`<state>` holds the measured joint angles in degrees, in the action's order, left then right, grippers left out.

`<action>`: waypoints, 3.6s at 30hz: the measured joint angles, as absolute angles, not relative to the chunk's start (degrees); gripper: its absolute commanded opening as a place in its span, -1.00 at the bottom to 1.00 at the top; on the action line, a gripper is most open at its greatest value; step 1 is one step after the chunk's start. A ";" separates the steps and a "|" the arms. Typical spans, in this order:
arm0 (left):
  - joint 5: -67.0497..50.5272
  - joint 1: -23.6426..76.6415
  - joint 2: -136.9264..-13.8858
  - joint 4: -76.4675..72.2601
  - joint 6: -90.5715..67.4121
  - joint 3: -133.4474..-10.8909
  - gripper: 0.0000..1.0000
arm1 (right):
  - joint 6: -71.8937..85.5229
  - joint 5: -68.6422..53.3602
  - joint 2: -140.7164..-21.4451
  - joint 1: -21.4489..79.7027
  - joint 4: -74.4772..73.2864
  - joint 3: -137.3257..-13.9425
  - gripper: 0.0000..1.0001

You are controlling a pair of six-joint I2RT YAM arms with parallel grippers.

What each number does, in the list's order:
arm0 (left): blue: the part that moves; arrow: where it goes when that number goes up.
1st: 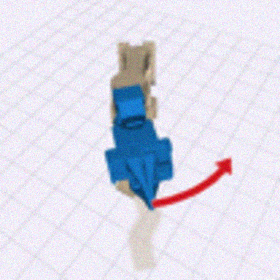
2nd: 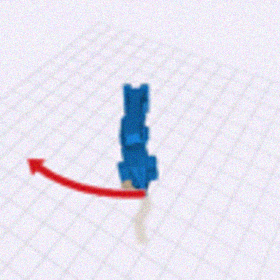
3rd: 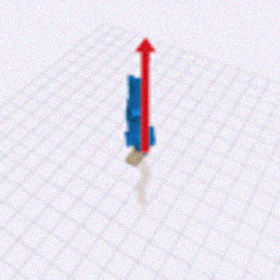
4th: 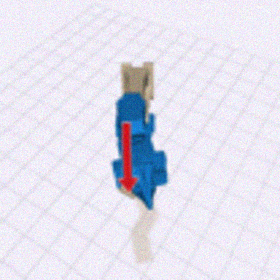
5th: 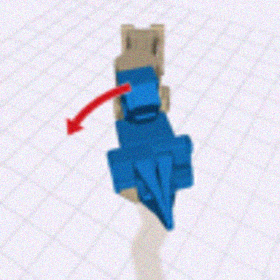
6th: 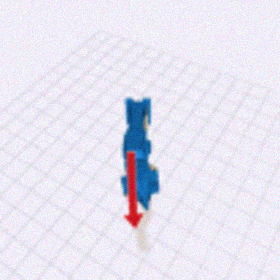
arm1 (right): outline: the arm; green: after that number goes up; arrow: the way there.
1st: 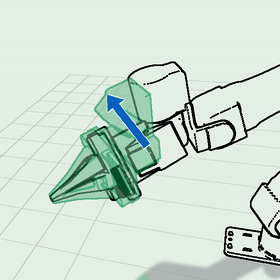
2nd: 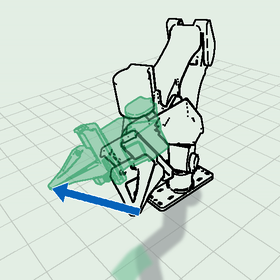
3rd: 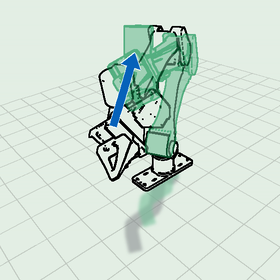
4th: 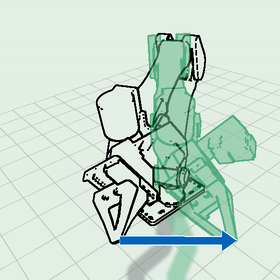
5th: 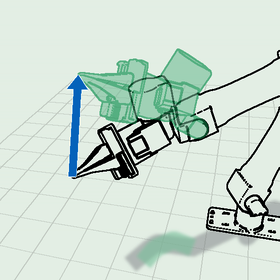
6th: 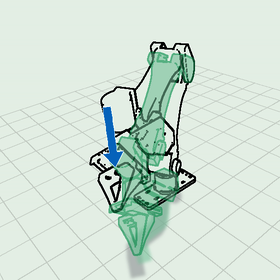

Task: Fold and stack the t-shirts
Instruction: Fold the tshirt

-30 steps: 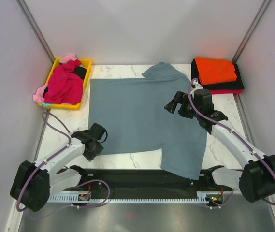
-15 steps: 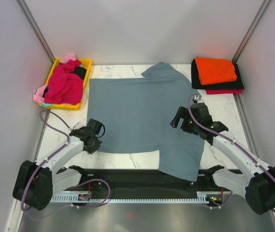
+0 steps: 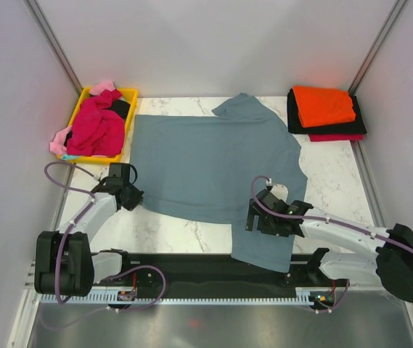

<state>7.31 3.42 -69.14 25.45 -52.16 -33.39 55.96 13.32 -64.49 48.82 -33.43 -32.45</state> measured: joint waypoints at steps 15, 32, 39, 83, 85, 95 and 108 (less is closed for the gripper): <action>5.23 2.31 -68.97 23.20 -49.52 -33.12 -0.96 | 38.96 15.11 -96.07 34.68 -26.26 -56.36 0.95; 1.48 2.22 -71.02 18.83 -49.41 -32.69 -0.96 | 48.73 20.03 -57.12 40.91 -34.70 -37.67 0.88; 0.69 2.22 -71.18 17.76 -49.36 -32.45 -0.96 | 54.74 21.43 -61.65 33.89 -38.57 -30.59 0.73; -9.32 2.22 -47.20 48.47 -37.87 -49.69 -0.96 | 53.34 21.52 -32.45 31.70 -58.87 -51.18 -1.00; -9.08 2.22 -48.99 49.32 -36.82 -51.40 -0.96 | 52.40 22.04 -35.07 31.70 -58.48 -52.88 -1.00; -7.16 2.22 -70.28 49.25 -33.10 -59.70 -0.96 | 43.11 28.29 -57.49 31.29 -48.51 -63.31 -1.00; -3.18 2.22 -92.79 47.99 -31.79 -71.26 -0.96 | 33.36 23.97 -84.66 21.54 -33.28 -72.86 -1.00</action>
<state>-3.18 2.22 -92.79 47.99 -31.79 -71.26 33.36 23.97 -84.66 21.54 -33.28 -72.86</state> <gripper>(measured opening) 0.029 0.020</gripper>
